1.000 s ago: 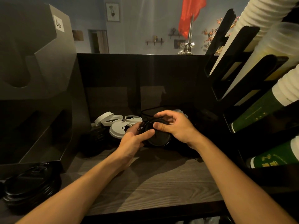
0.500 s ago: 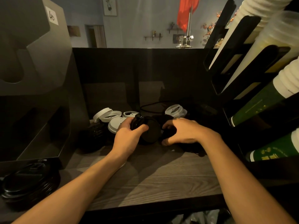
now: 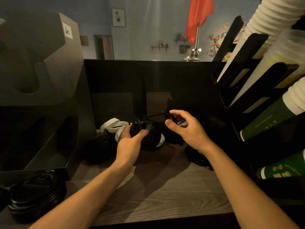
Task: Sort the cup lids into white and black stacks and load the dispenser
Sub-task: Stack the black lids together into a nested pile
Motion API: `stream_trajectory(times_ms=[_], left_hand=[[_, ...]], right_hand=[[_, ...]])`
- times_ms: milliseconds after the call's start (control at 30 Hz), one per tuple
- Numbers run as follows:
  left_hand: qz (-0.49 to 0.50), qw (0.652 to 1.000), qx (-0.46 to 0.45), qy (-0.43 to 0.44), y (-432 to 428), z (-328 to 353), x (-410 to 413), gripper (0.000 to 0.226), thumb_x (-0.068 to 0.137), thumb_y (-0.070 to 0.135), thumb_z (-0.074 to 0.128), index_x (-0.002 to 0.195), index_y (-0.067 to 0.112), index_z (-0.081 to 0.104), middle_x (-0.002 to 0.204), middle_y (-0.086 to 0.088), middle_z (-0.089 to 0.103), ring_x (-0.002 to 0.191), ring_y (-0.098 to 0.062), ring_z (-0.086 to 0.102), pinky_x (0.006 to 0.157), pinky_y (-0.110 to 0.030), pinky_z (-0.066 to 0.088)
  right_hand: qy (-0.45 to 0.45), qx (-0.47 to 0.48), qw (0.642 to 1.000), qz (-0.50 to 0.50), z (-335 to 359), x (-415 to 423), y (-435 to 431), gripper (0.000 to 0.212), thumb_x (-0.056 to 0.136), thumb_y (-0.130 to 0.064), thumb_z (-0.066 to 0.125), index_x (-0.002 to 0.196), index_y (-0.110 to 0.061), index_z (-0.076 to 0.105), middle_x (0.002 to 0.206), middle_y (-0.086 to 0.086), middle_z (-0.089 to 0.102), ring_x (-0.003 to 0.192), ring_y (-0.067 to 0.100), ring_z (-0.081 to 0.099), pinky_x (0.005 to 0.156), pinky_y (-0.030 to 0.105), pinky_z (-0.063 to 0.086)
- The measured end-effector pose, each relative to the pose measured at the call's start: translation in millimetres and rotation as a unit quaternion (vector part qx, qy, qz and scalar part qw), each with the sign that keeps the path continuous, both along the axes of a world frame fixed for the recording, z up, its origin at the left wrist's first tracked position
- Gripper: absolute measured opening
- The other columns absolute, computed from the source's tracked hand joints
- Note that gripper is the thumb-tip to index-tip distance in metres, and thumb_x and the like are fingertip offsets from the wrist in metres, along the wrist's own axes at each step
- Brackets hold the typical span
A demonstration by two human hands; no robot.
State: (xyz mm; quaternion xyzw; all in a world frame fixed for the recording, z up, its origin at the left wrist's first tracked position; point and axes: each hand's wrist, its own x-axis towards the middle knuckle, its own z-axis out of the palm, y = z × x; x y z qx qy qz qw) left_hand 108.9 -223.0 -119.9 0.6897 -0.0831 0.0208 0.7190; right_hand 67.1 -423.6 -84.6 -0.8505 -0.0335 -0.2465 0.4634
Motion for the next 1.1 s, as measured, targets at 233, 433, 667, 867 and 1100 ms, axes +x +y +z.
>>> stream_trajectory(times_ms=[233,433,667,867,1100], left_hand=[[-0.097,0.994,-0.052,-0.010,-5.5,0.9,-6.5,0.035,0.093,0.039,0.069,0.126,0.027,0.064,0.109,0.007,0.077,0.102,-0.010,0.073,0.086,-0.033,0.061],[-0.161,0.985,-0.066,0.001,-8.3,1.1,-9.2,0.055,0.082,0.044,0.071,0.130,0.021,0.062,0.115,-0.001,0.076,0.107,-0.015,0.073,0.086,-0.032,0.061],[-0.106,0.992,-0.065,-0.009,-7.3,-0.7,-6.1,0.025,0.095,0.022,0.068,0.119,0.027,0.068,0.109,-0.003,0.077,0.099,-0.017,0.074,0.080,-0.036,0.061],[-0.120,0.988,-0.098,-0.023,-5.4,3.6,-7.4,0.022,0.093,0.027,0.068,0.115,0.023,0.072,0.106,-0.003,0.079,0.105,-0.021,0.074,0.086,-0.038,0.059],[-0.148,0.986,-0.070,-0.016,-6.7,-0.6,-7.7,0.037,0.087,0.013,0.075,0.123,0.021,0.067,0.113,-0.002,0.078,0.108,-0.020,0.073,0.088,-0.035,0.059]], right_hand=[[-0.031,-0.082,0.996,0.005,-11.1,1.2,18.3,0.082,0.065,-0.070,0.069,0.134,-0.029,0.056,0.125,-0.015,0.049,0.114,-0.007,0.045,0.088,0.007,0.037],[-0.072,-0.150,0.986,0.001,-14.3,1.1,19.9,0.081,0.067,-0.063,0.080,0.135,-0.027,0.057,0.128,-0.014,0.047,0.123,0.005,0.044,0.101,0.022,0.041],[-0.036,-0.078,0.993,0.078,-13.9,-0.5,19.7,0.047,0.092,-0.039,0.070,0.136,-0.027,0.059,0.131,-0.017,0.049,0.124,-0.006,0.045,0.103,0.016,0.042],[0.042,0.070,0.990,0.111,-13.6,3.3,17.1,0.028,0.099,-0.028,0.062,0.127,-0.033,0.062,0.124,-0.004,0.064,0.118,0.006,0.060,0.099,0.025,0.053],[0.050,0.117,0.986,0.111,-5.8,-2.6,13.3,0.030,0.096,-0.017,0.067,0.125,-0.022,0.064,0.115,0.000,0.066,0.097,-0.003,0.066,0.076,0.013,0.052]])
